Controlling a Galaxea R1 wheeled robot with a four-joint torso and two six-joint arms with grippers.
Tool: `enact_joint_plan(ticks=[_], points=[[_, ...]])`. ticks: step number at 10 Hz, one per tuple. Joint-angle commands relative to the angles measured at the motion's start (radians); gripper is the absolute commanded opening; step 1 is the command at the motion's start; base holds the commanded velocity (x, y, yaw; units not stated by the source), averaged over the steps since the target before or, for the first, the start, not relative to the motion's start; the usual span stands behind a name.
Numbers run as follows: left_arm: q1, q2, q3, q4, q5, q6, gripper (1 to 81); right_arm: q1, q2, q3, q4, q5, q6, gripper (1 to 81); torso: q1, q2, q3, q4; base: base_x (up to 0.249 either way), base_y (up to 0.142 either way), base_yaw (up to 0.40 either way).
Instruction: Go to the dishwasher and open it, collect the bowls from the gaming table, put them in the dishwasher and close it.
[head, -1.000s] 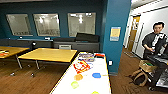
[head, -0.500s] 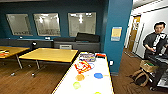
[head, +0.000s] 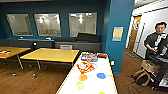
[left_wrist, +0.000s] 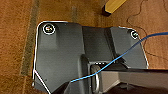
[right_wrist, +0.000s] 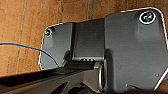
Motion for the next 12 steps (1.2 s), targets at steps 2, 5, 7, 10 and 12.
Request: enact_joint_plan(ticks=[2, 5, 7, 10, 12], points=[[-0.045, -0.007, 0.004, 0.000, 0.042, 0.002, 81.1, 0.047, 0.004, 0.008, -0.001, -0.040, -0.002, 81.1, 0.001, 0.000, 0.000, 0.000, 0.000, 0.144, 0.000], [-0.045, -0.005, 0.004, 0.000, 0.041, 0.002, 81.1, 0.045, 0.003, 0.009, -0.001, -0.040, -0.002, 81.1, 0.001, 0.000, 0.000, 0.000, 0.000, 0.140, 0.000], [-0.045, -0.005, 0.004, 0.000, 0.042, 0.002, 81.1, 0.045, 0.003, 0.008, -0.001, -0.040, -0.002, 81.1, 0.001, 0.000, 0.000, 0.000, 0.000, 0.115, 0.000], [-0.045, -0.007, 0.004, 0.000, 0.041, 0.002, 81.1, 0.045, 0.003, 0.008, -0.001, -0.040, -0.002, 81.1, 0.001, 0.000, 0.000, 0.000, 0.000, 0.117, 0.000], [-0.045, -0.007, 0.004, 0.000, 0.041, 0.002, 81.1, 0.047, 0.003, 0.009, -0.001, -0.040, -0.002, 81.1, 0.001, 0.000, 0.000, 0.000, 0.000, 0.118, 0.000]])
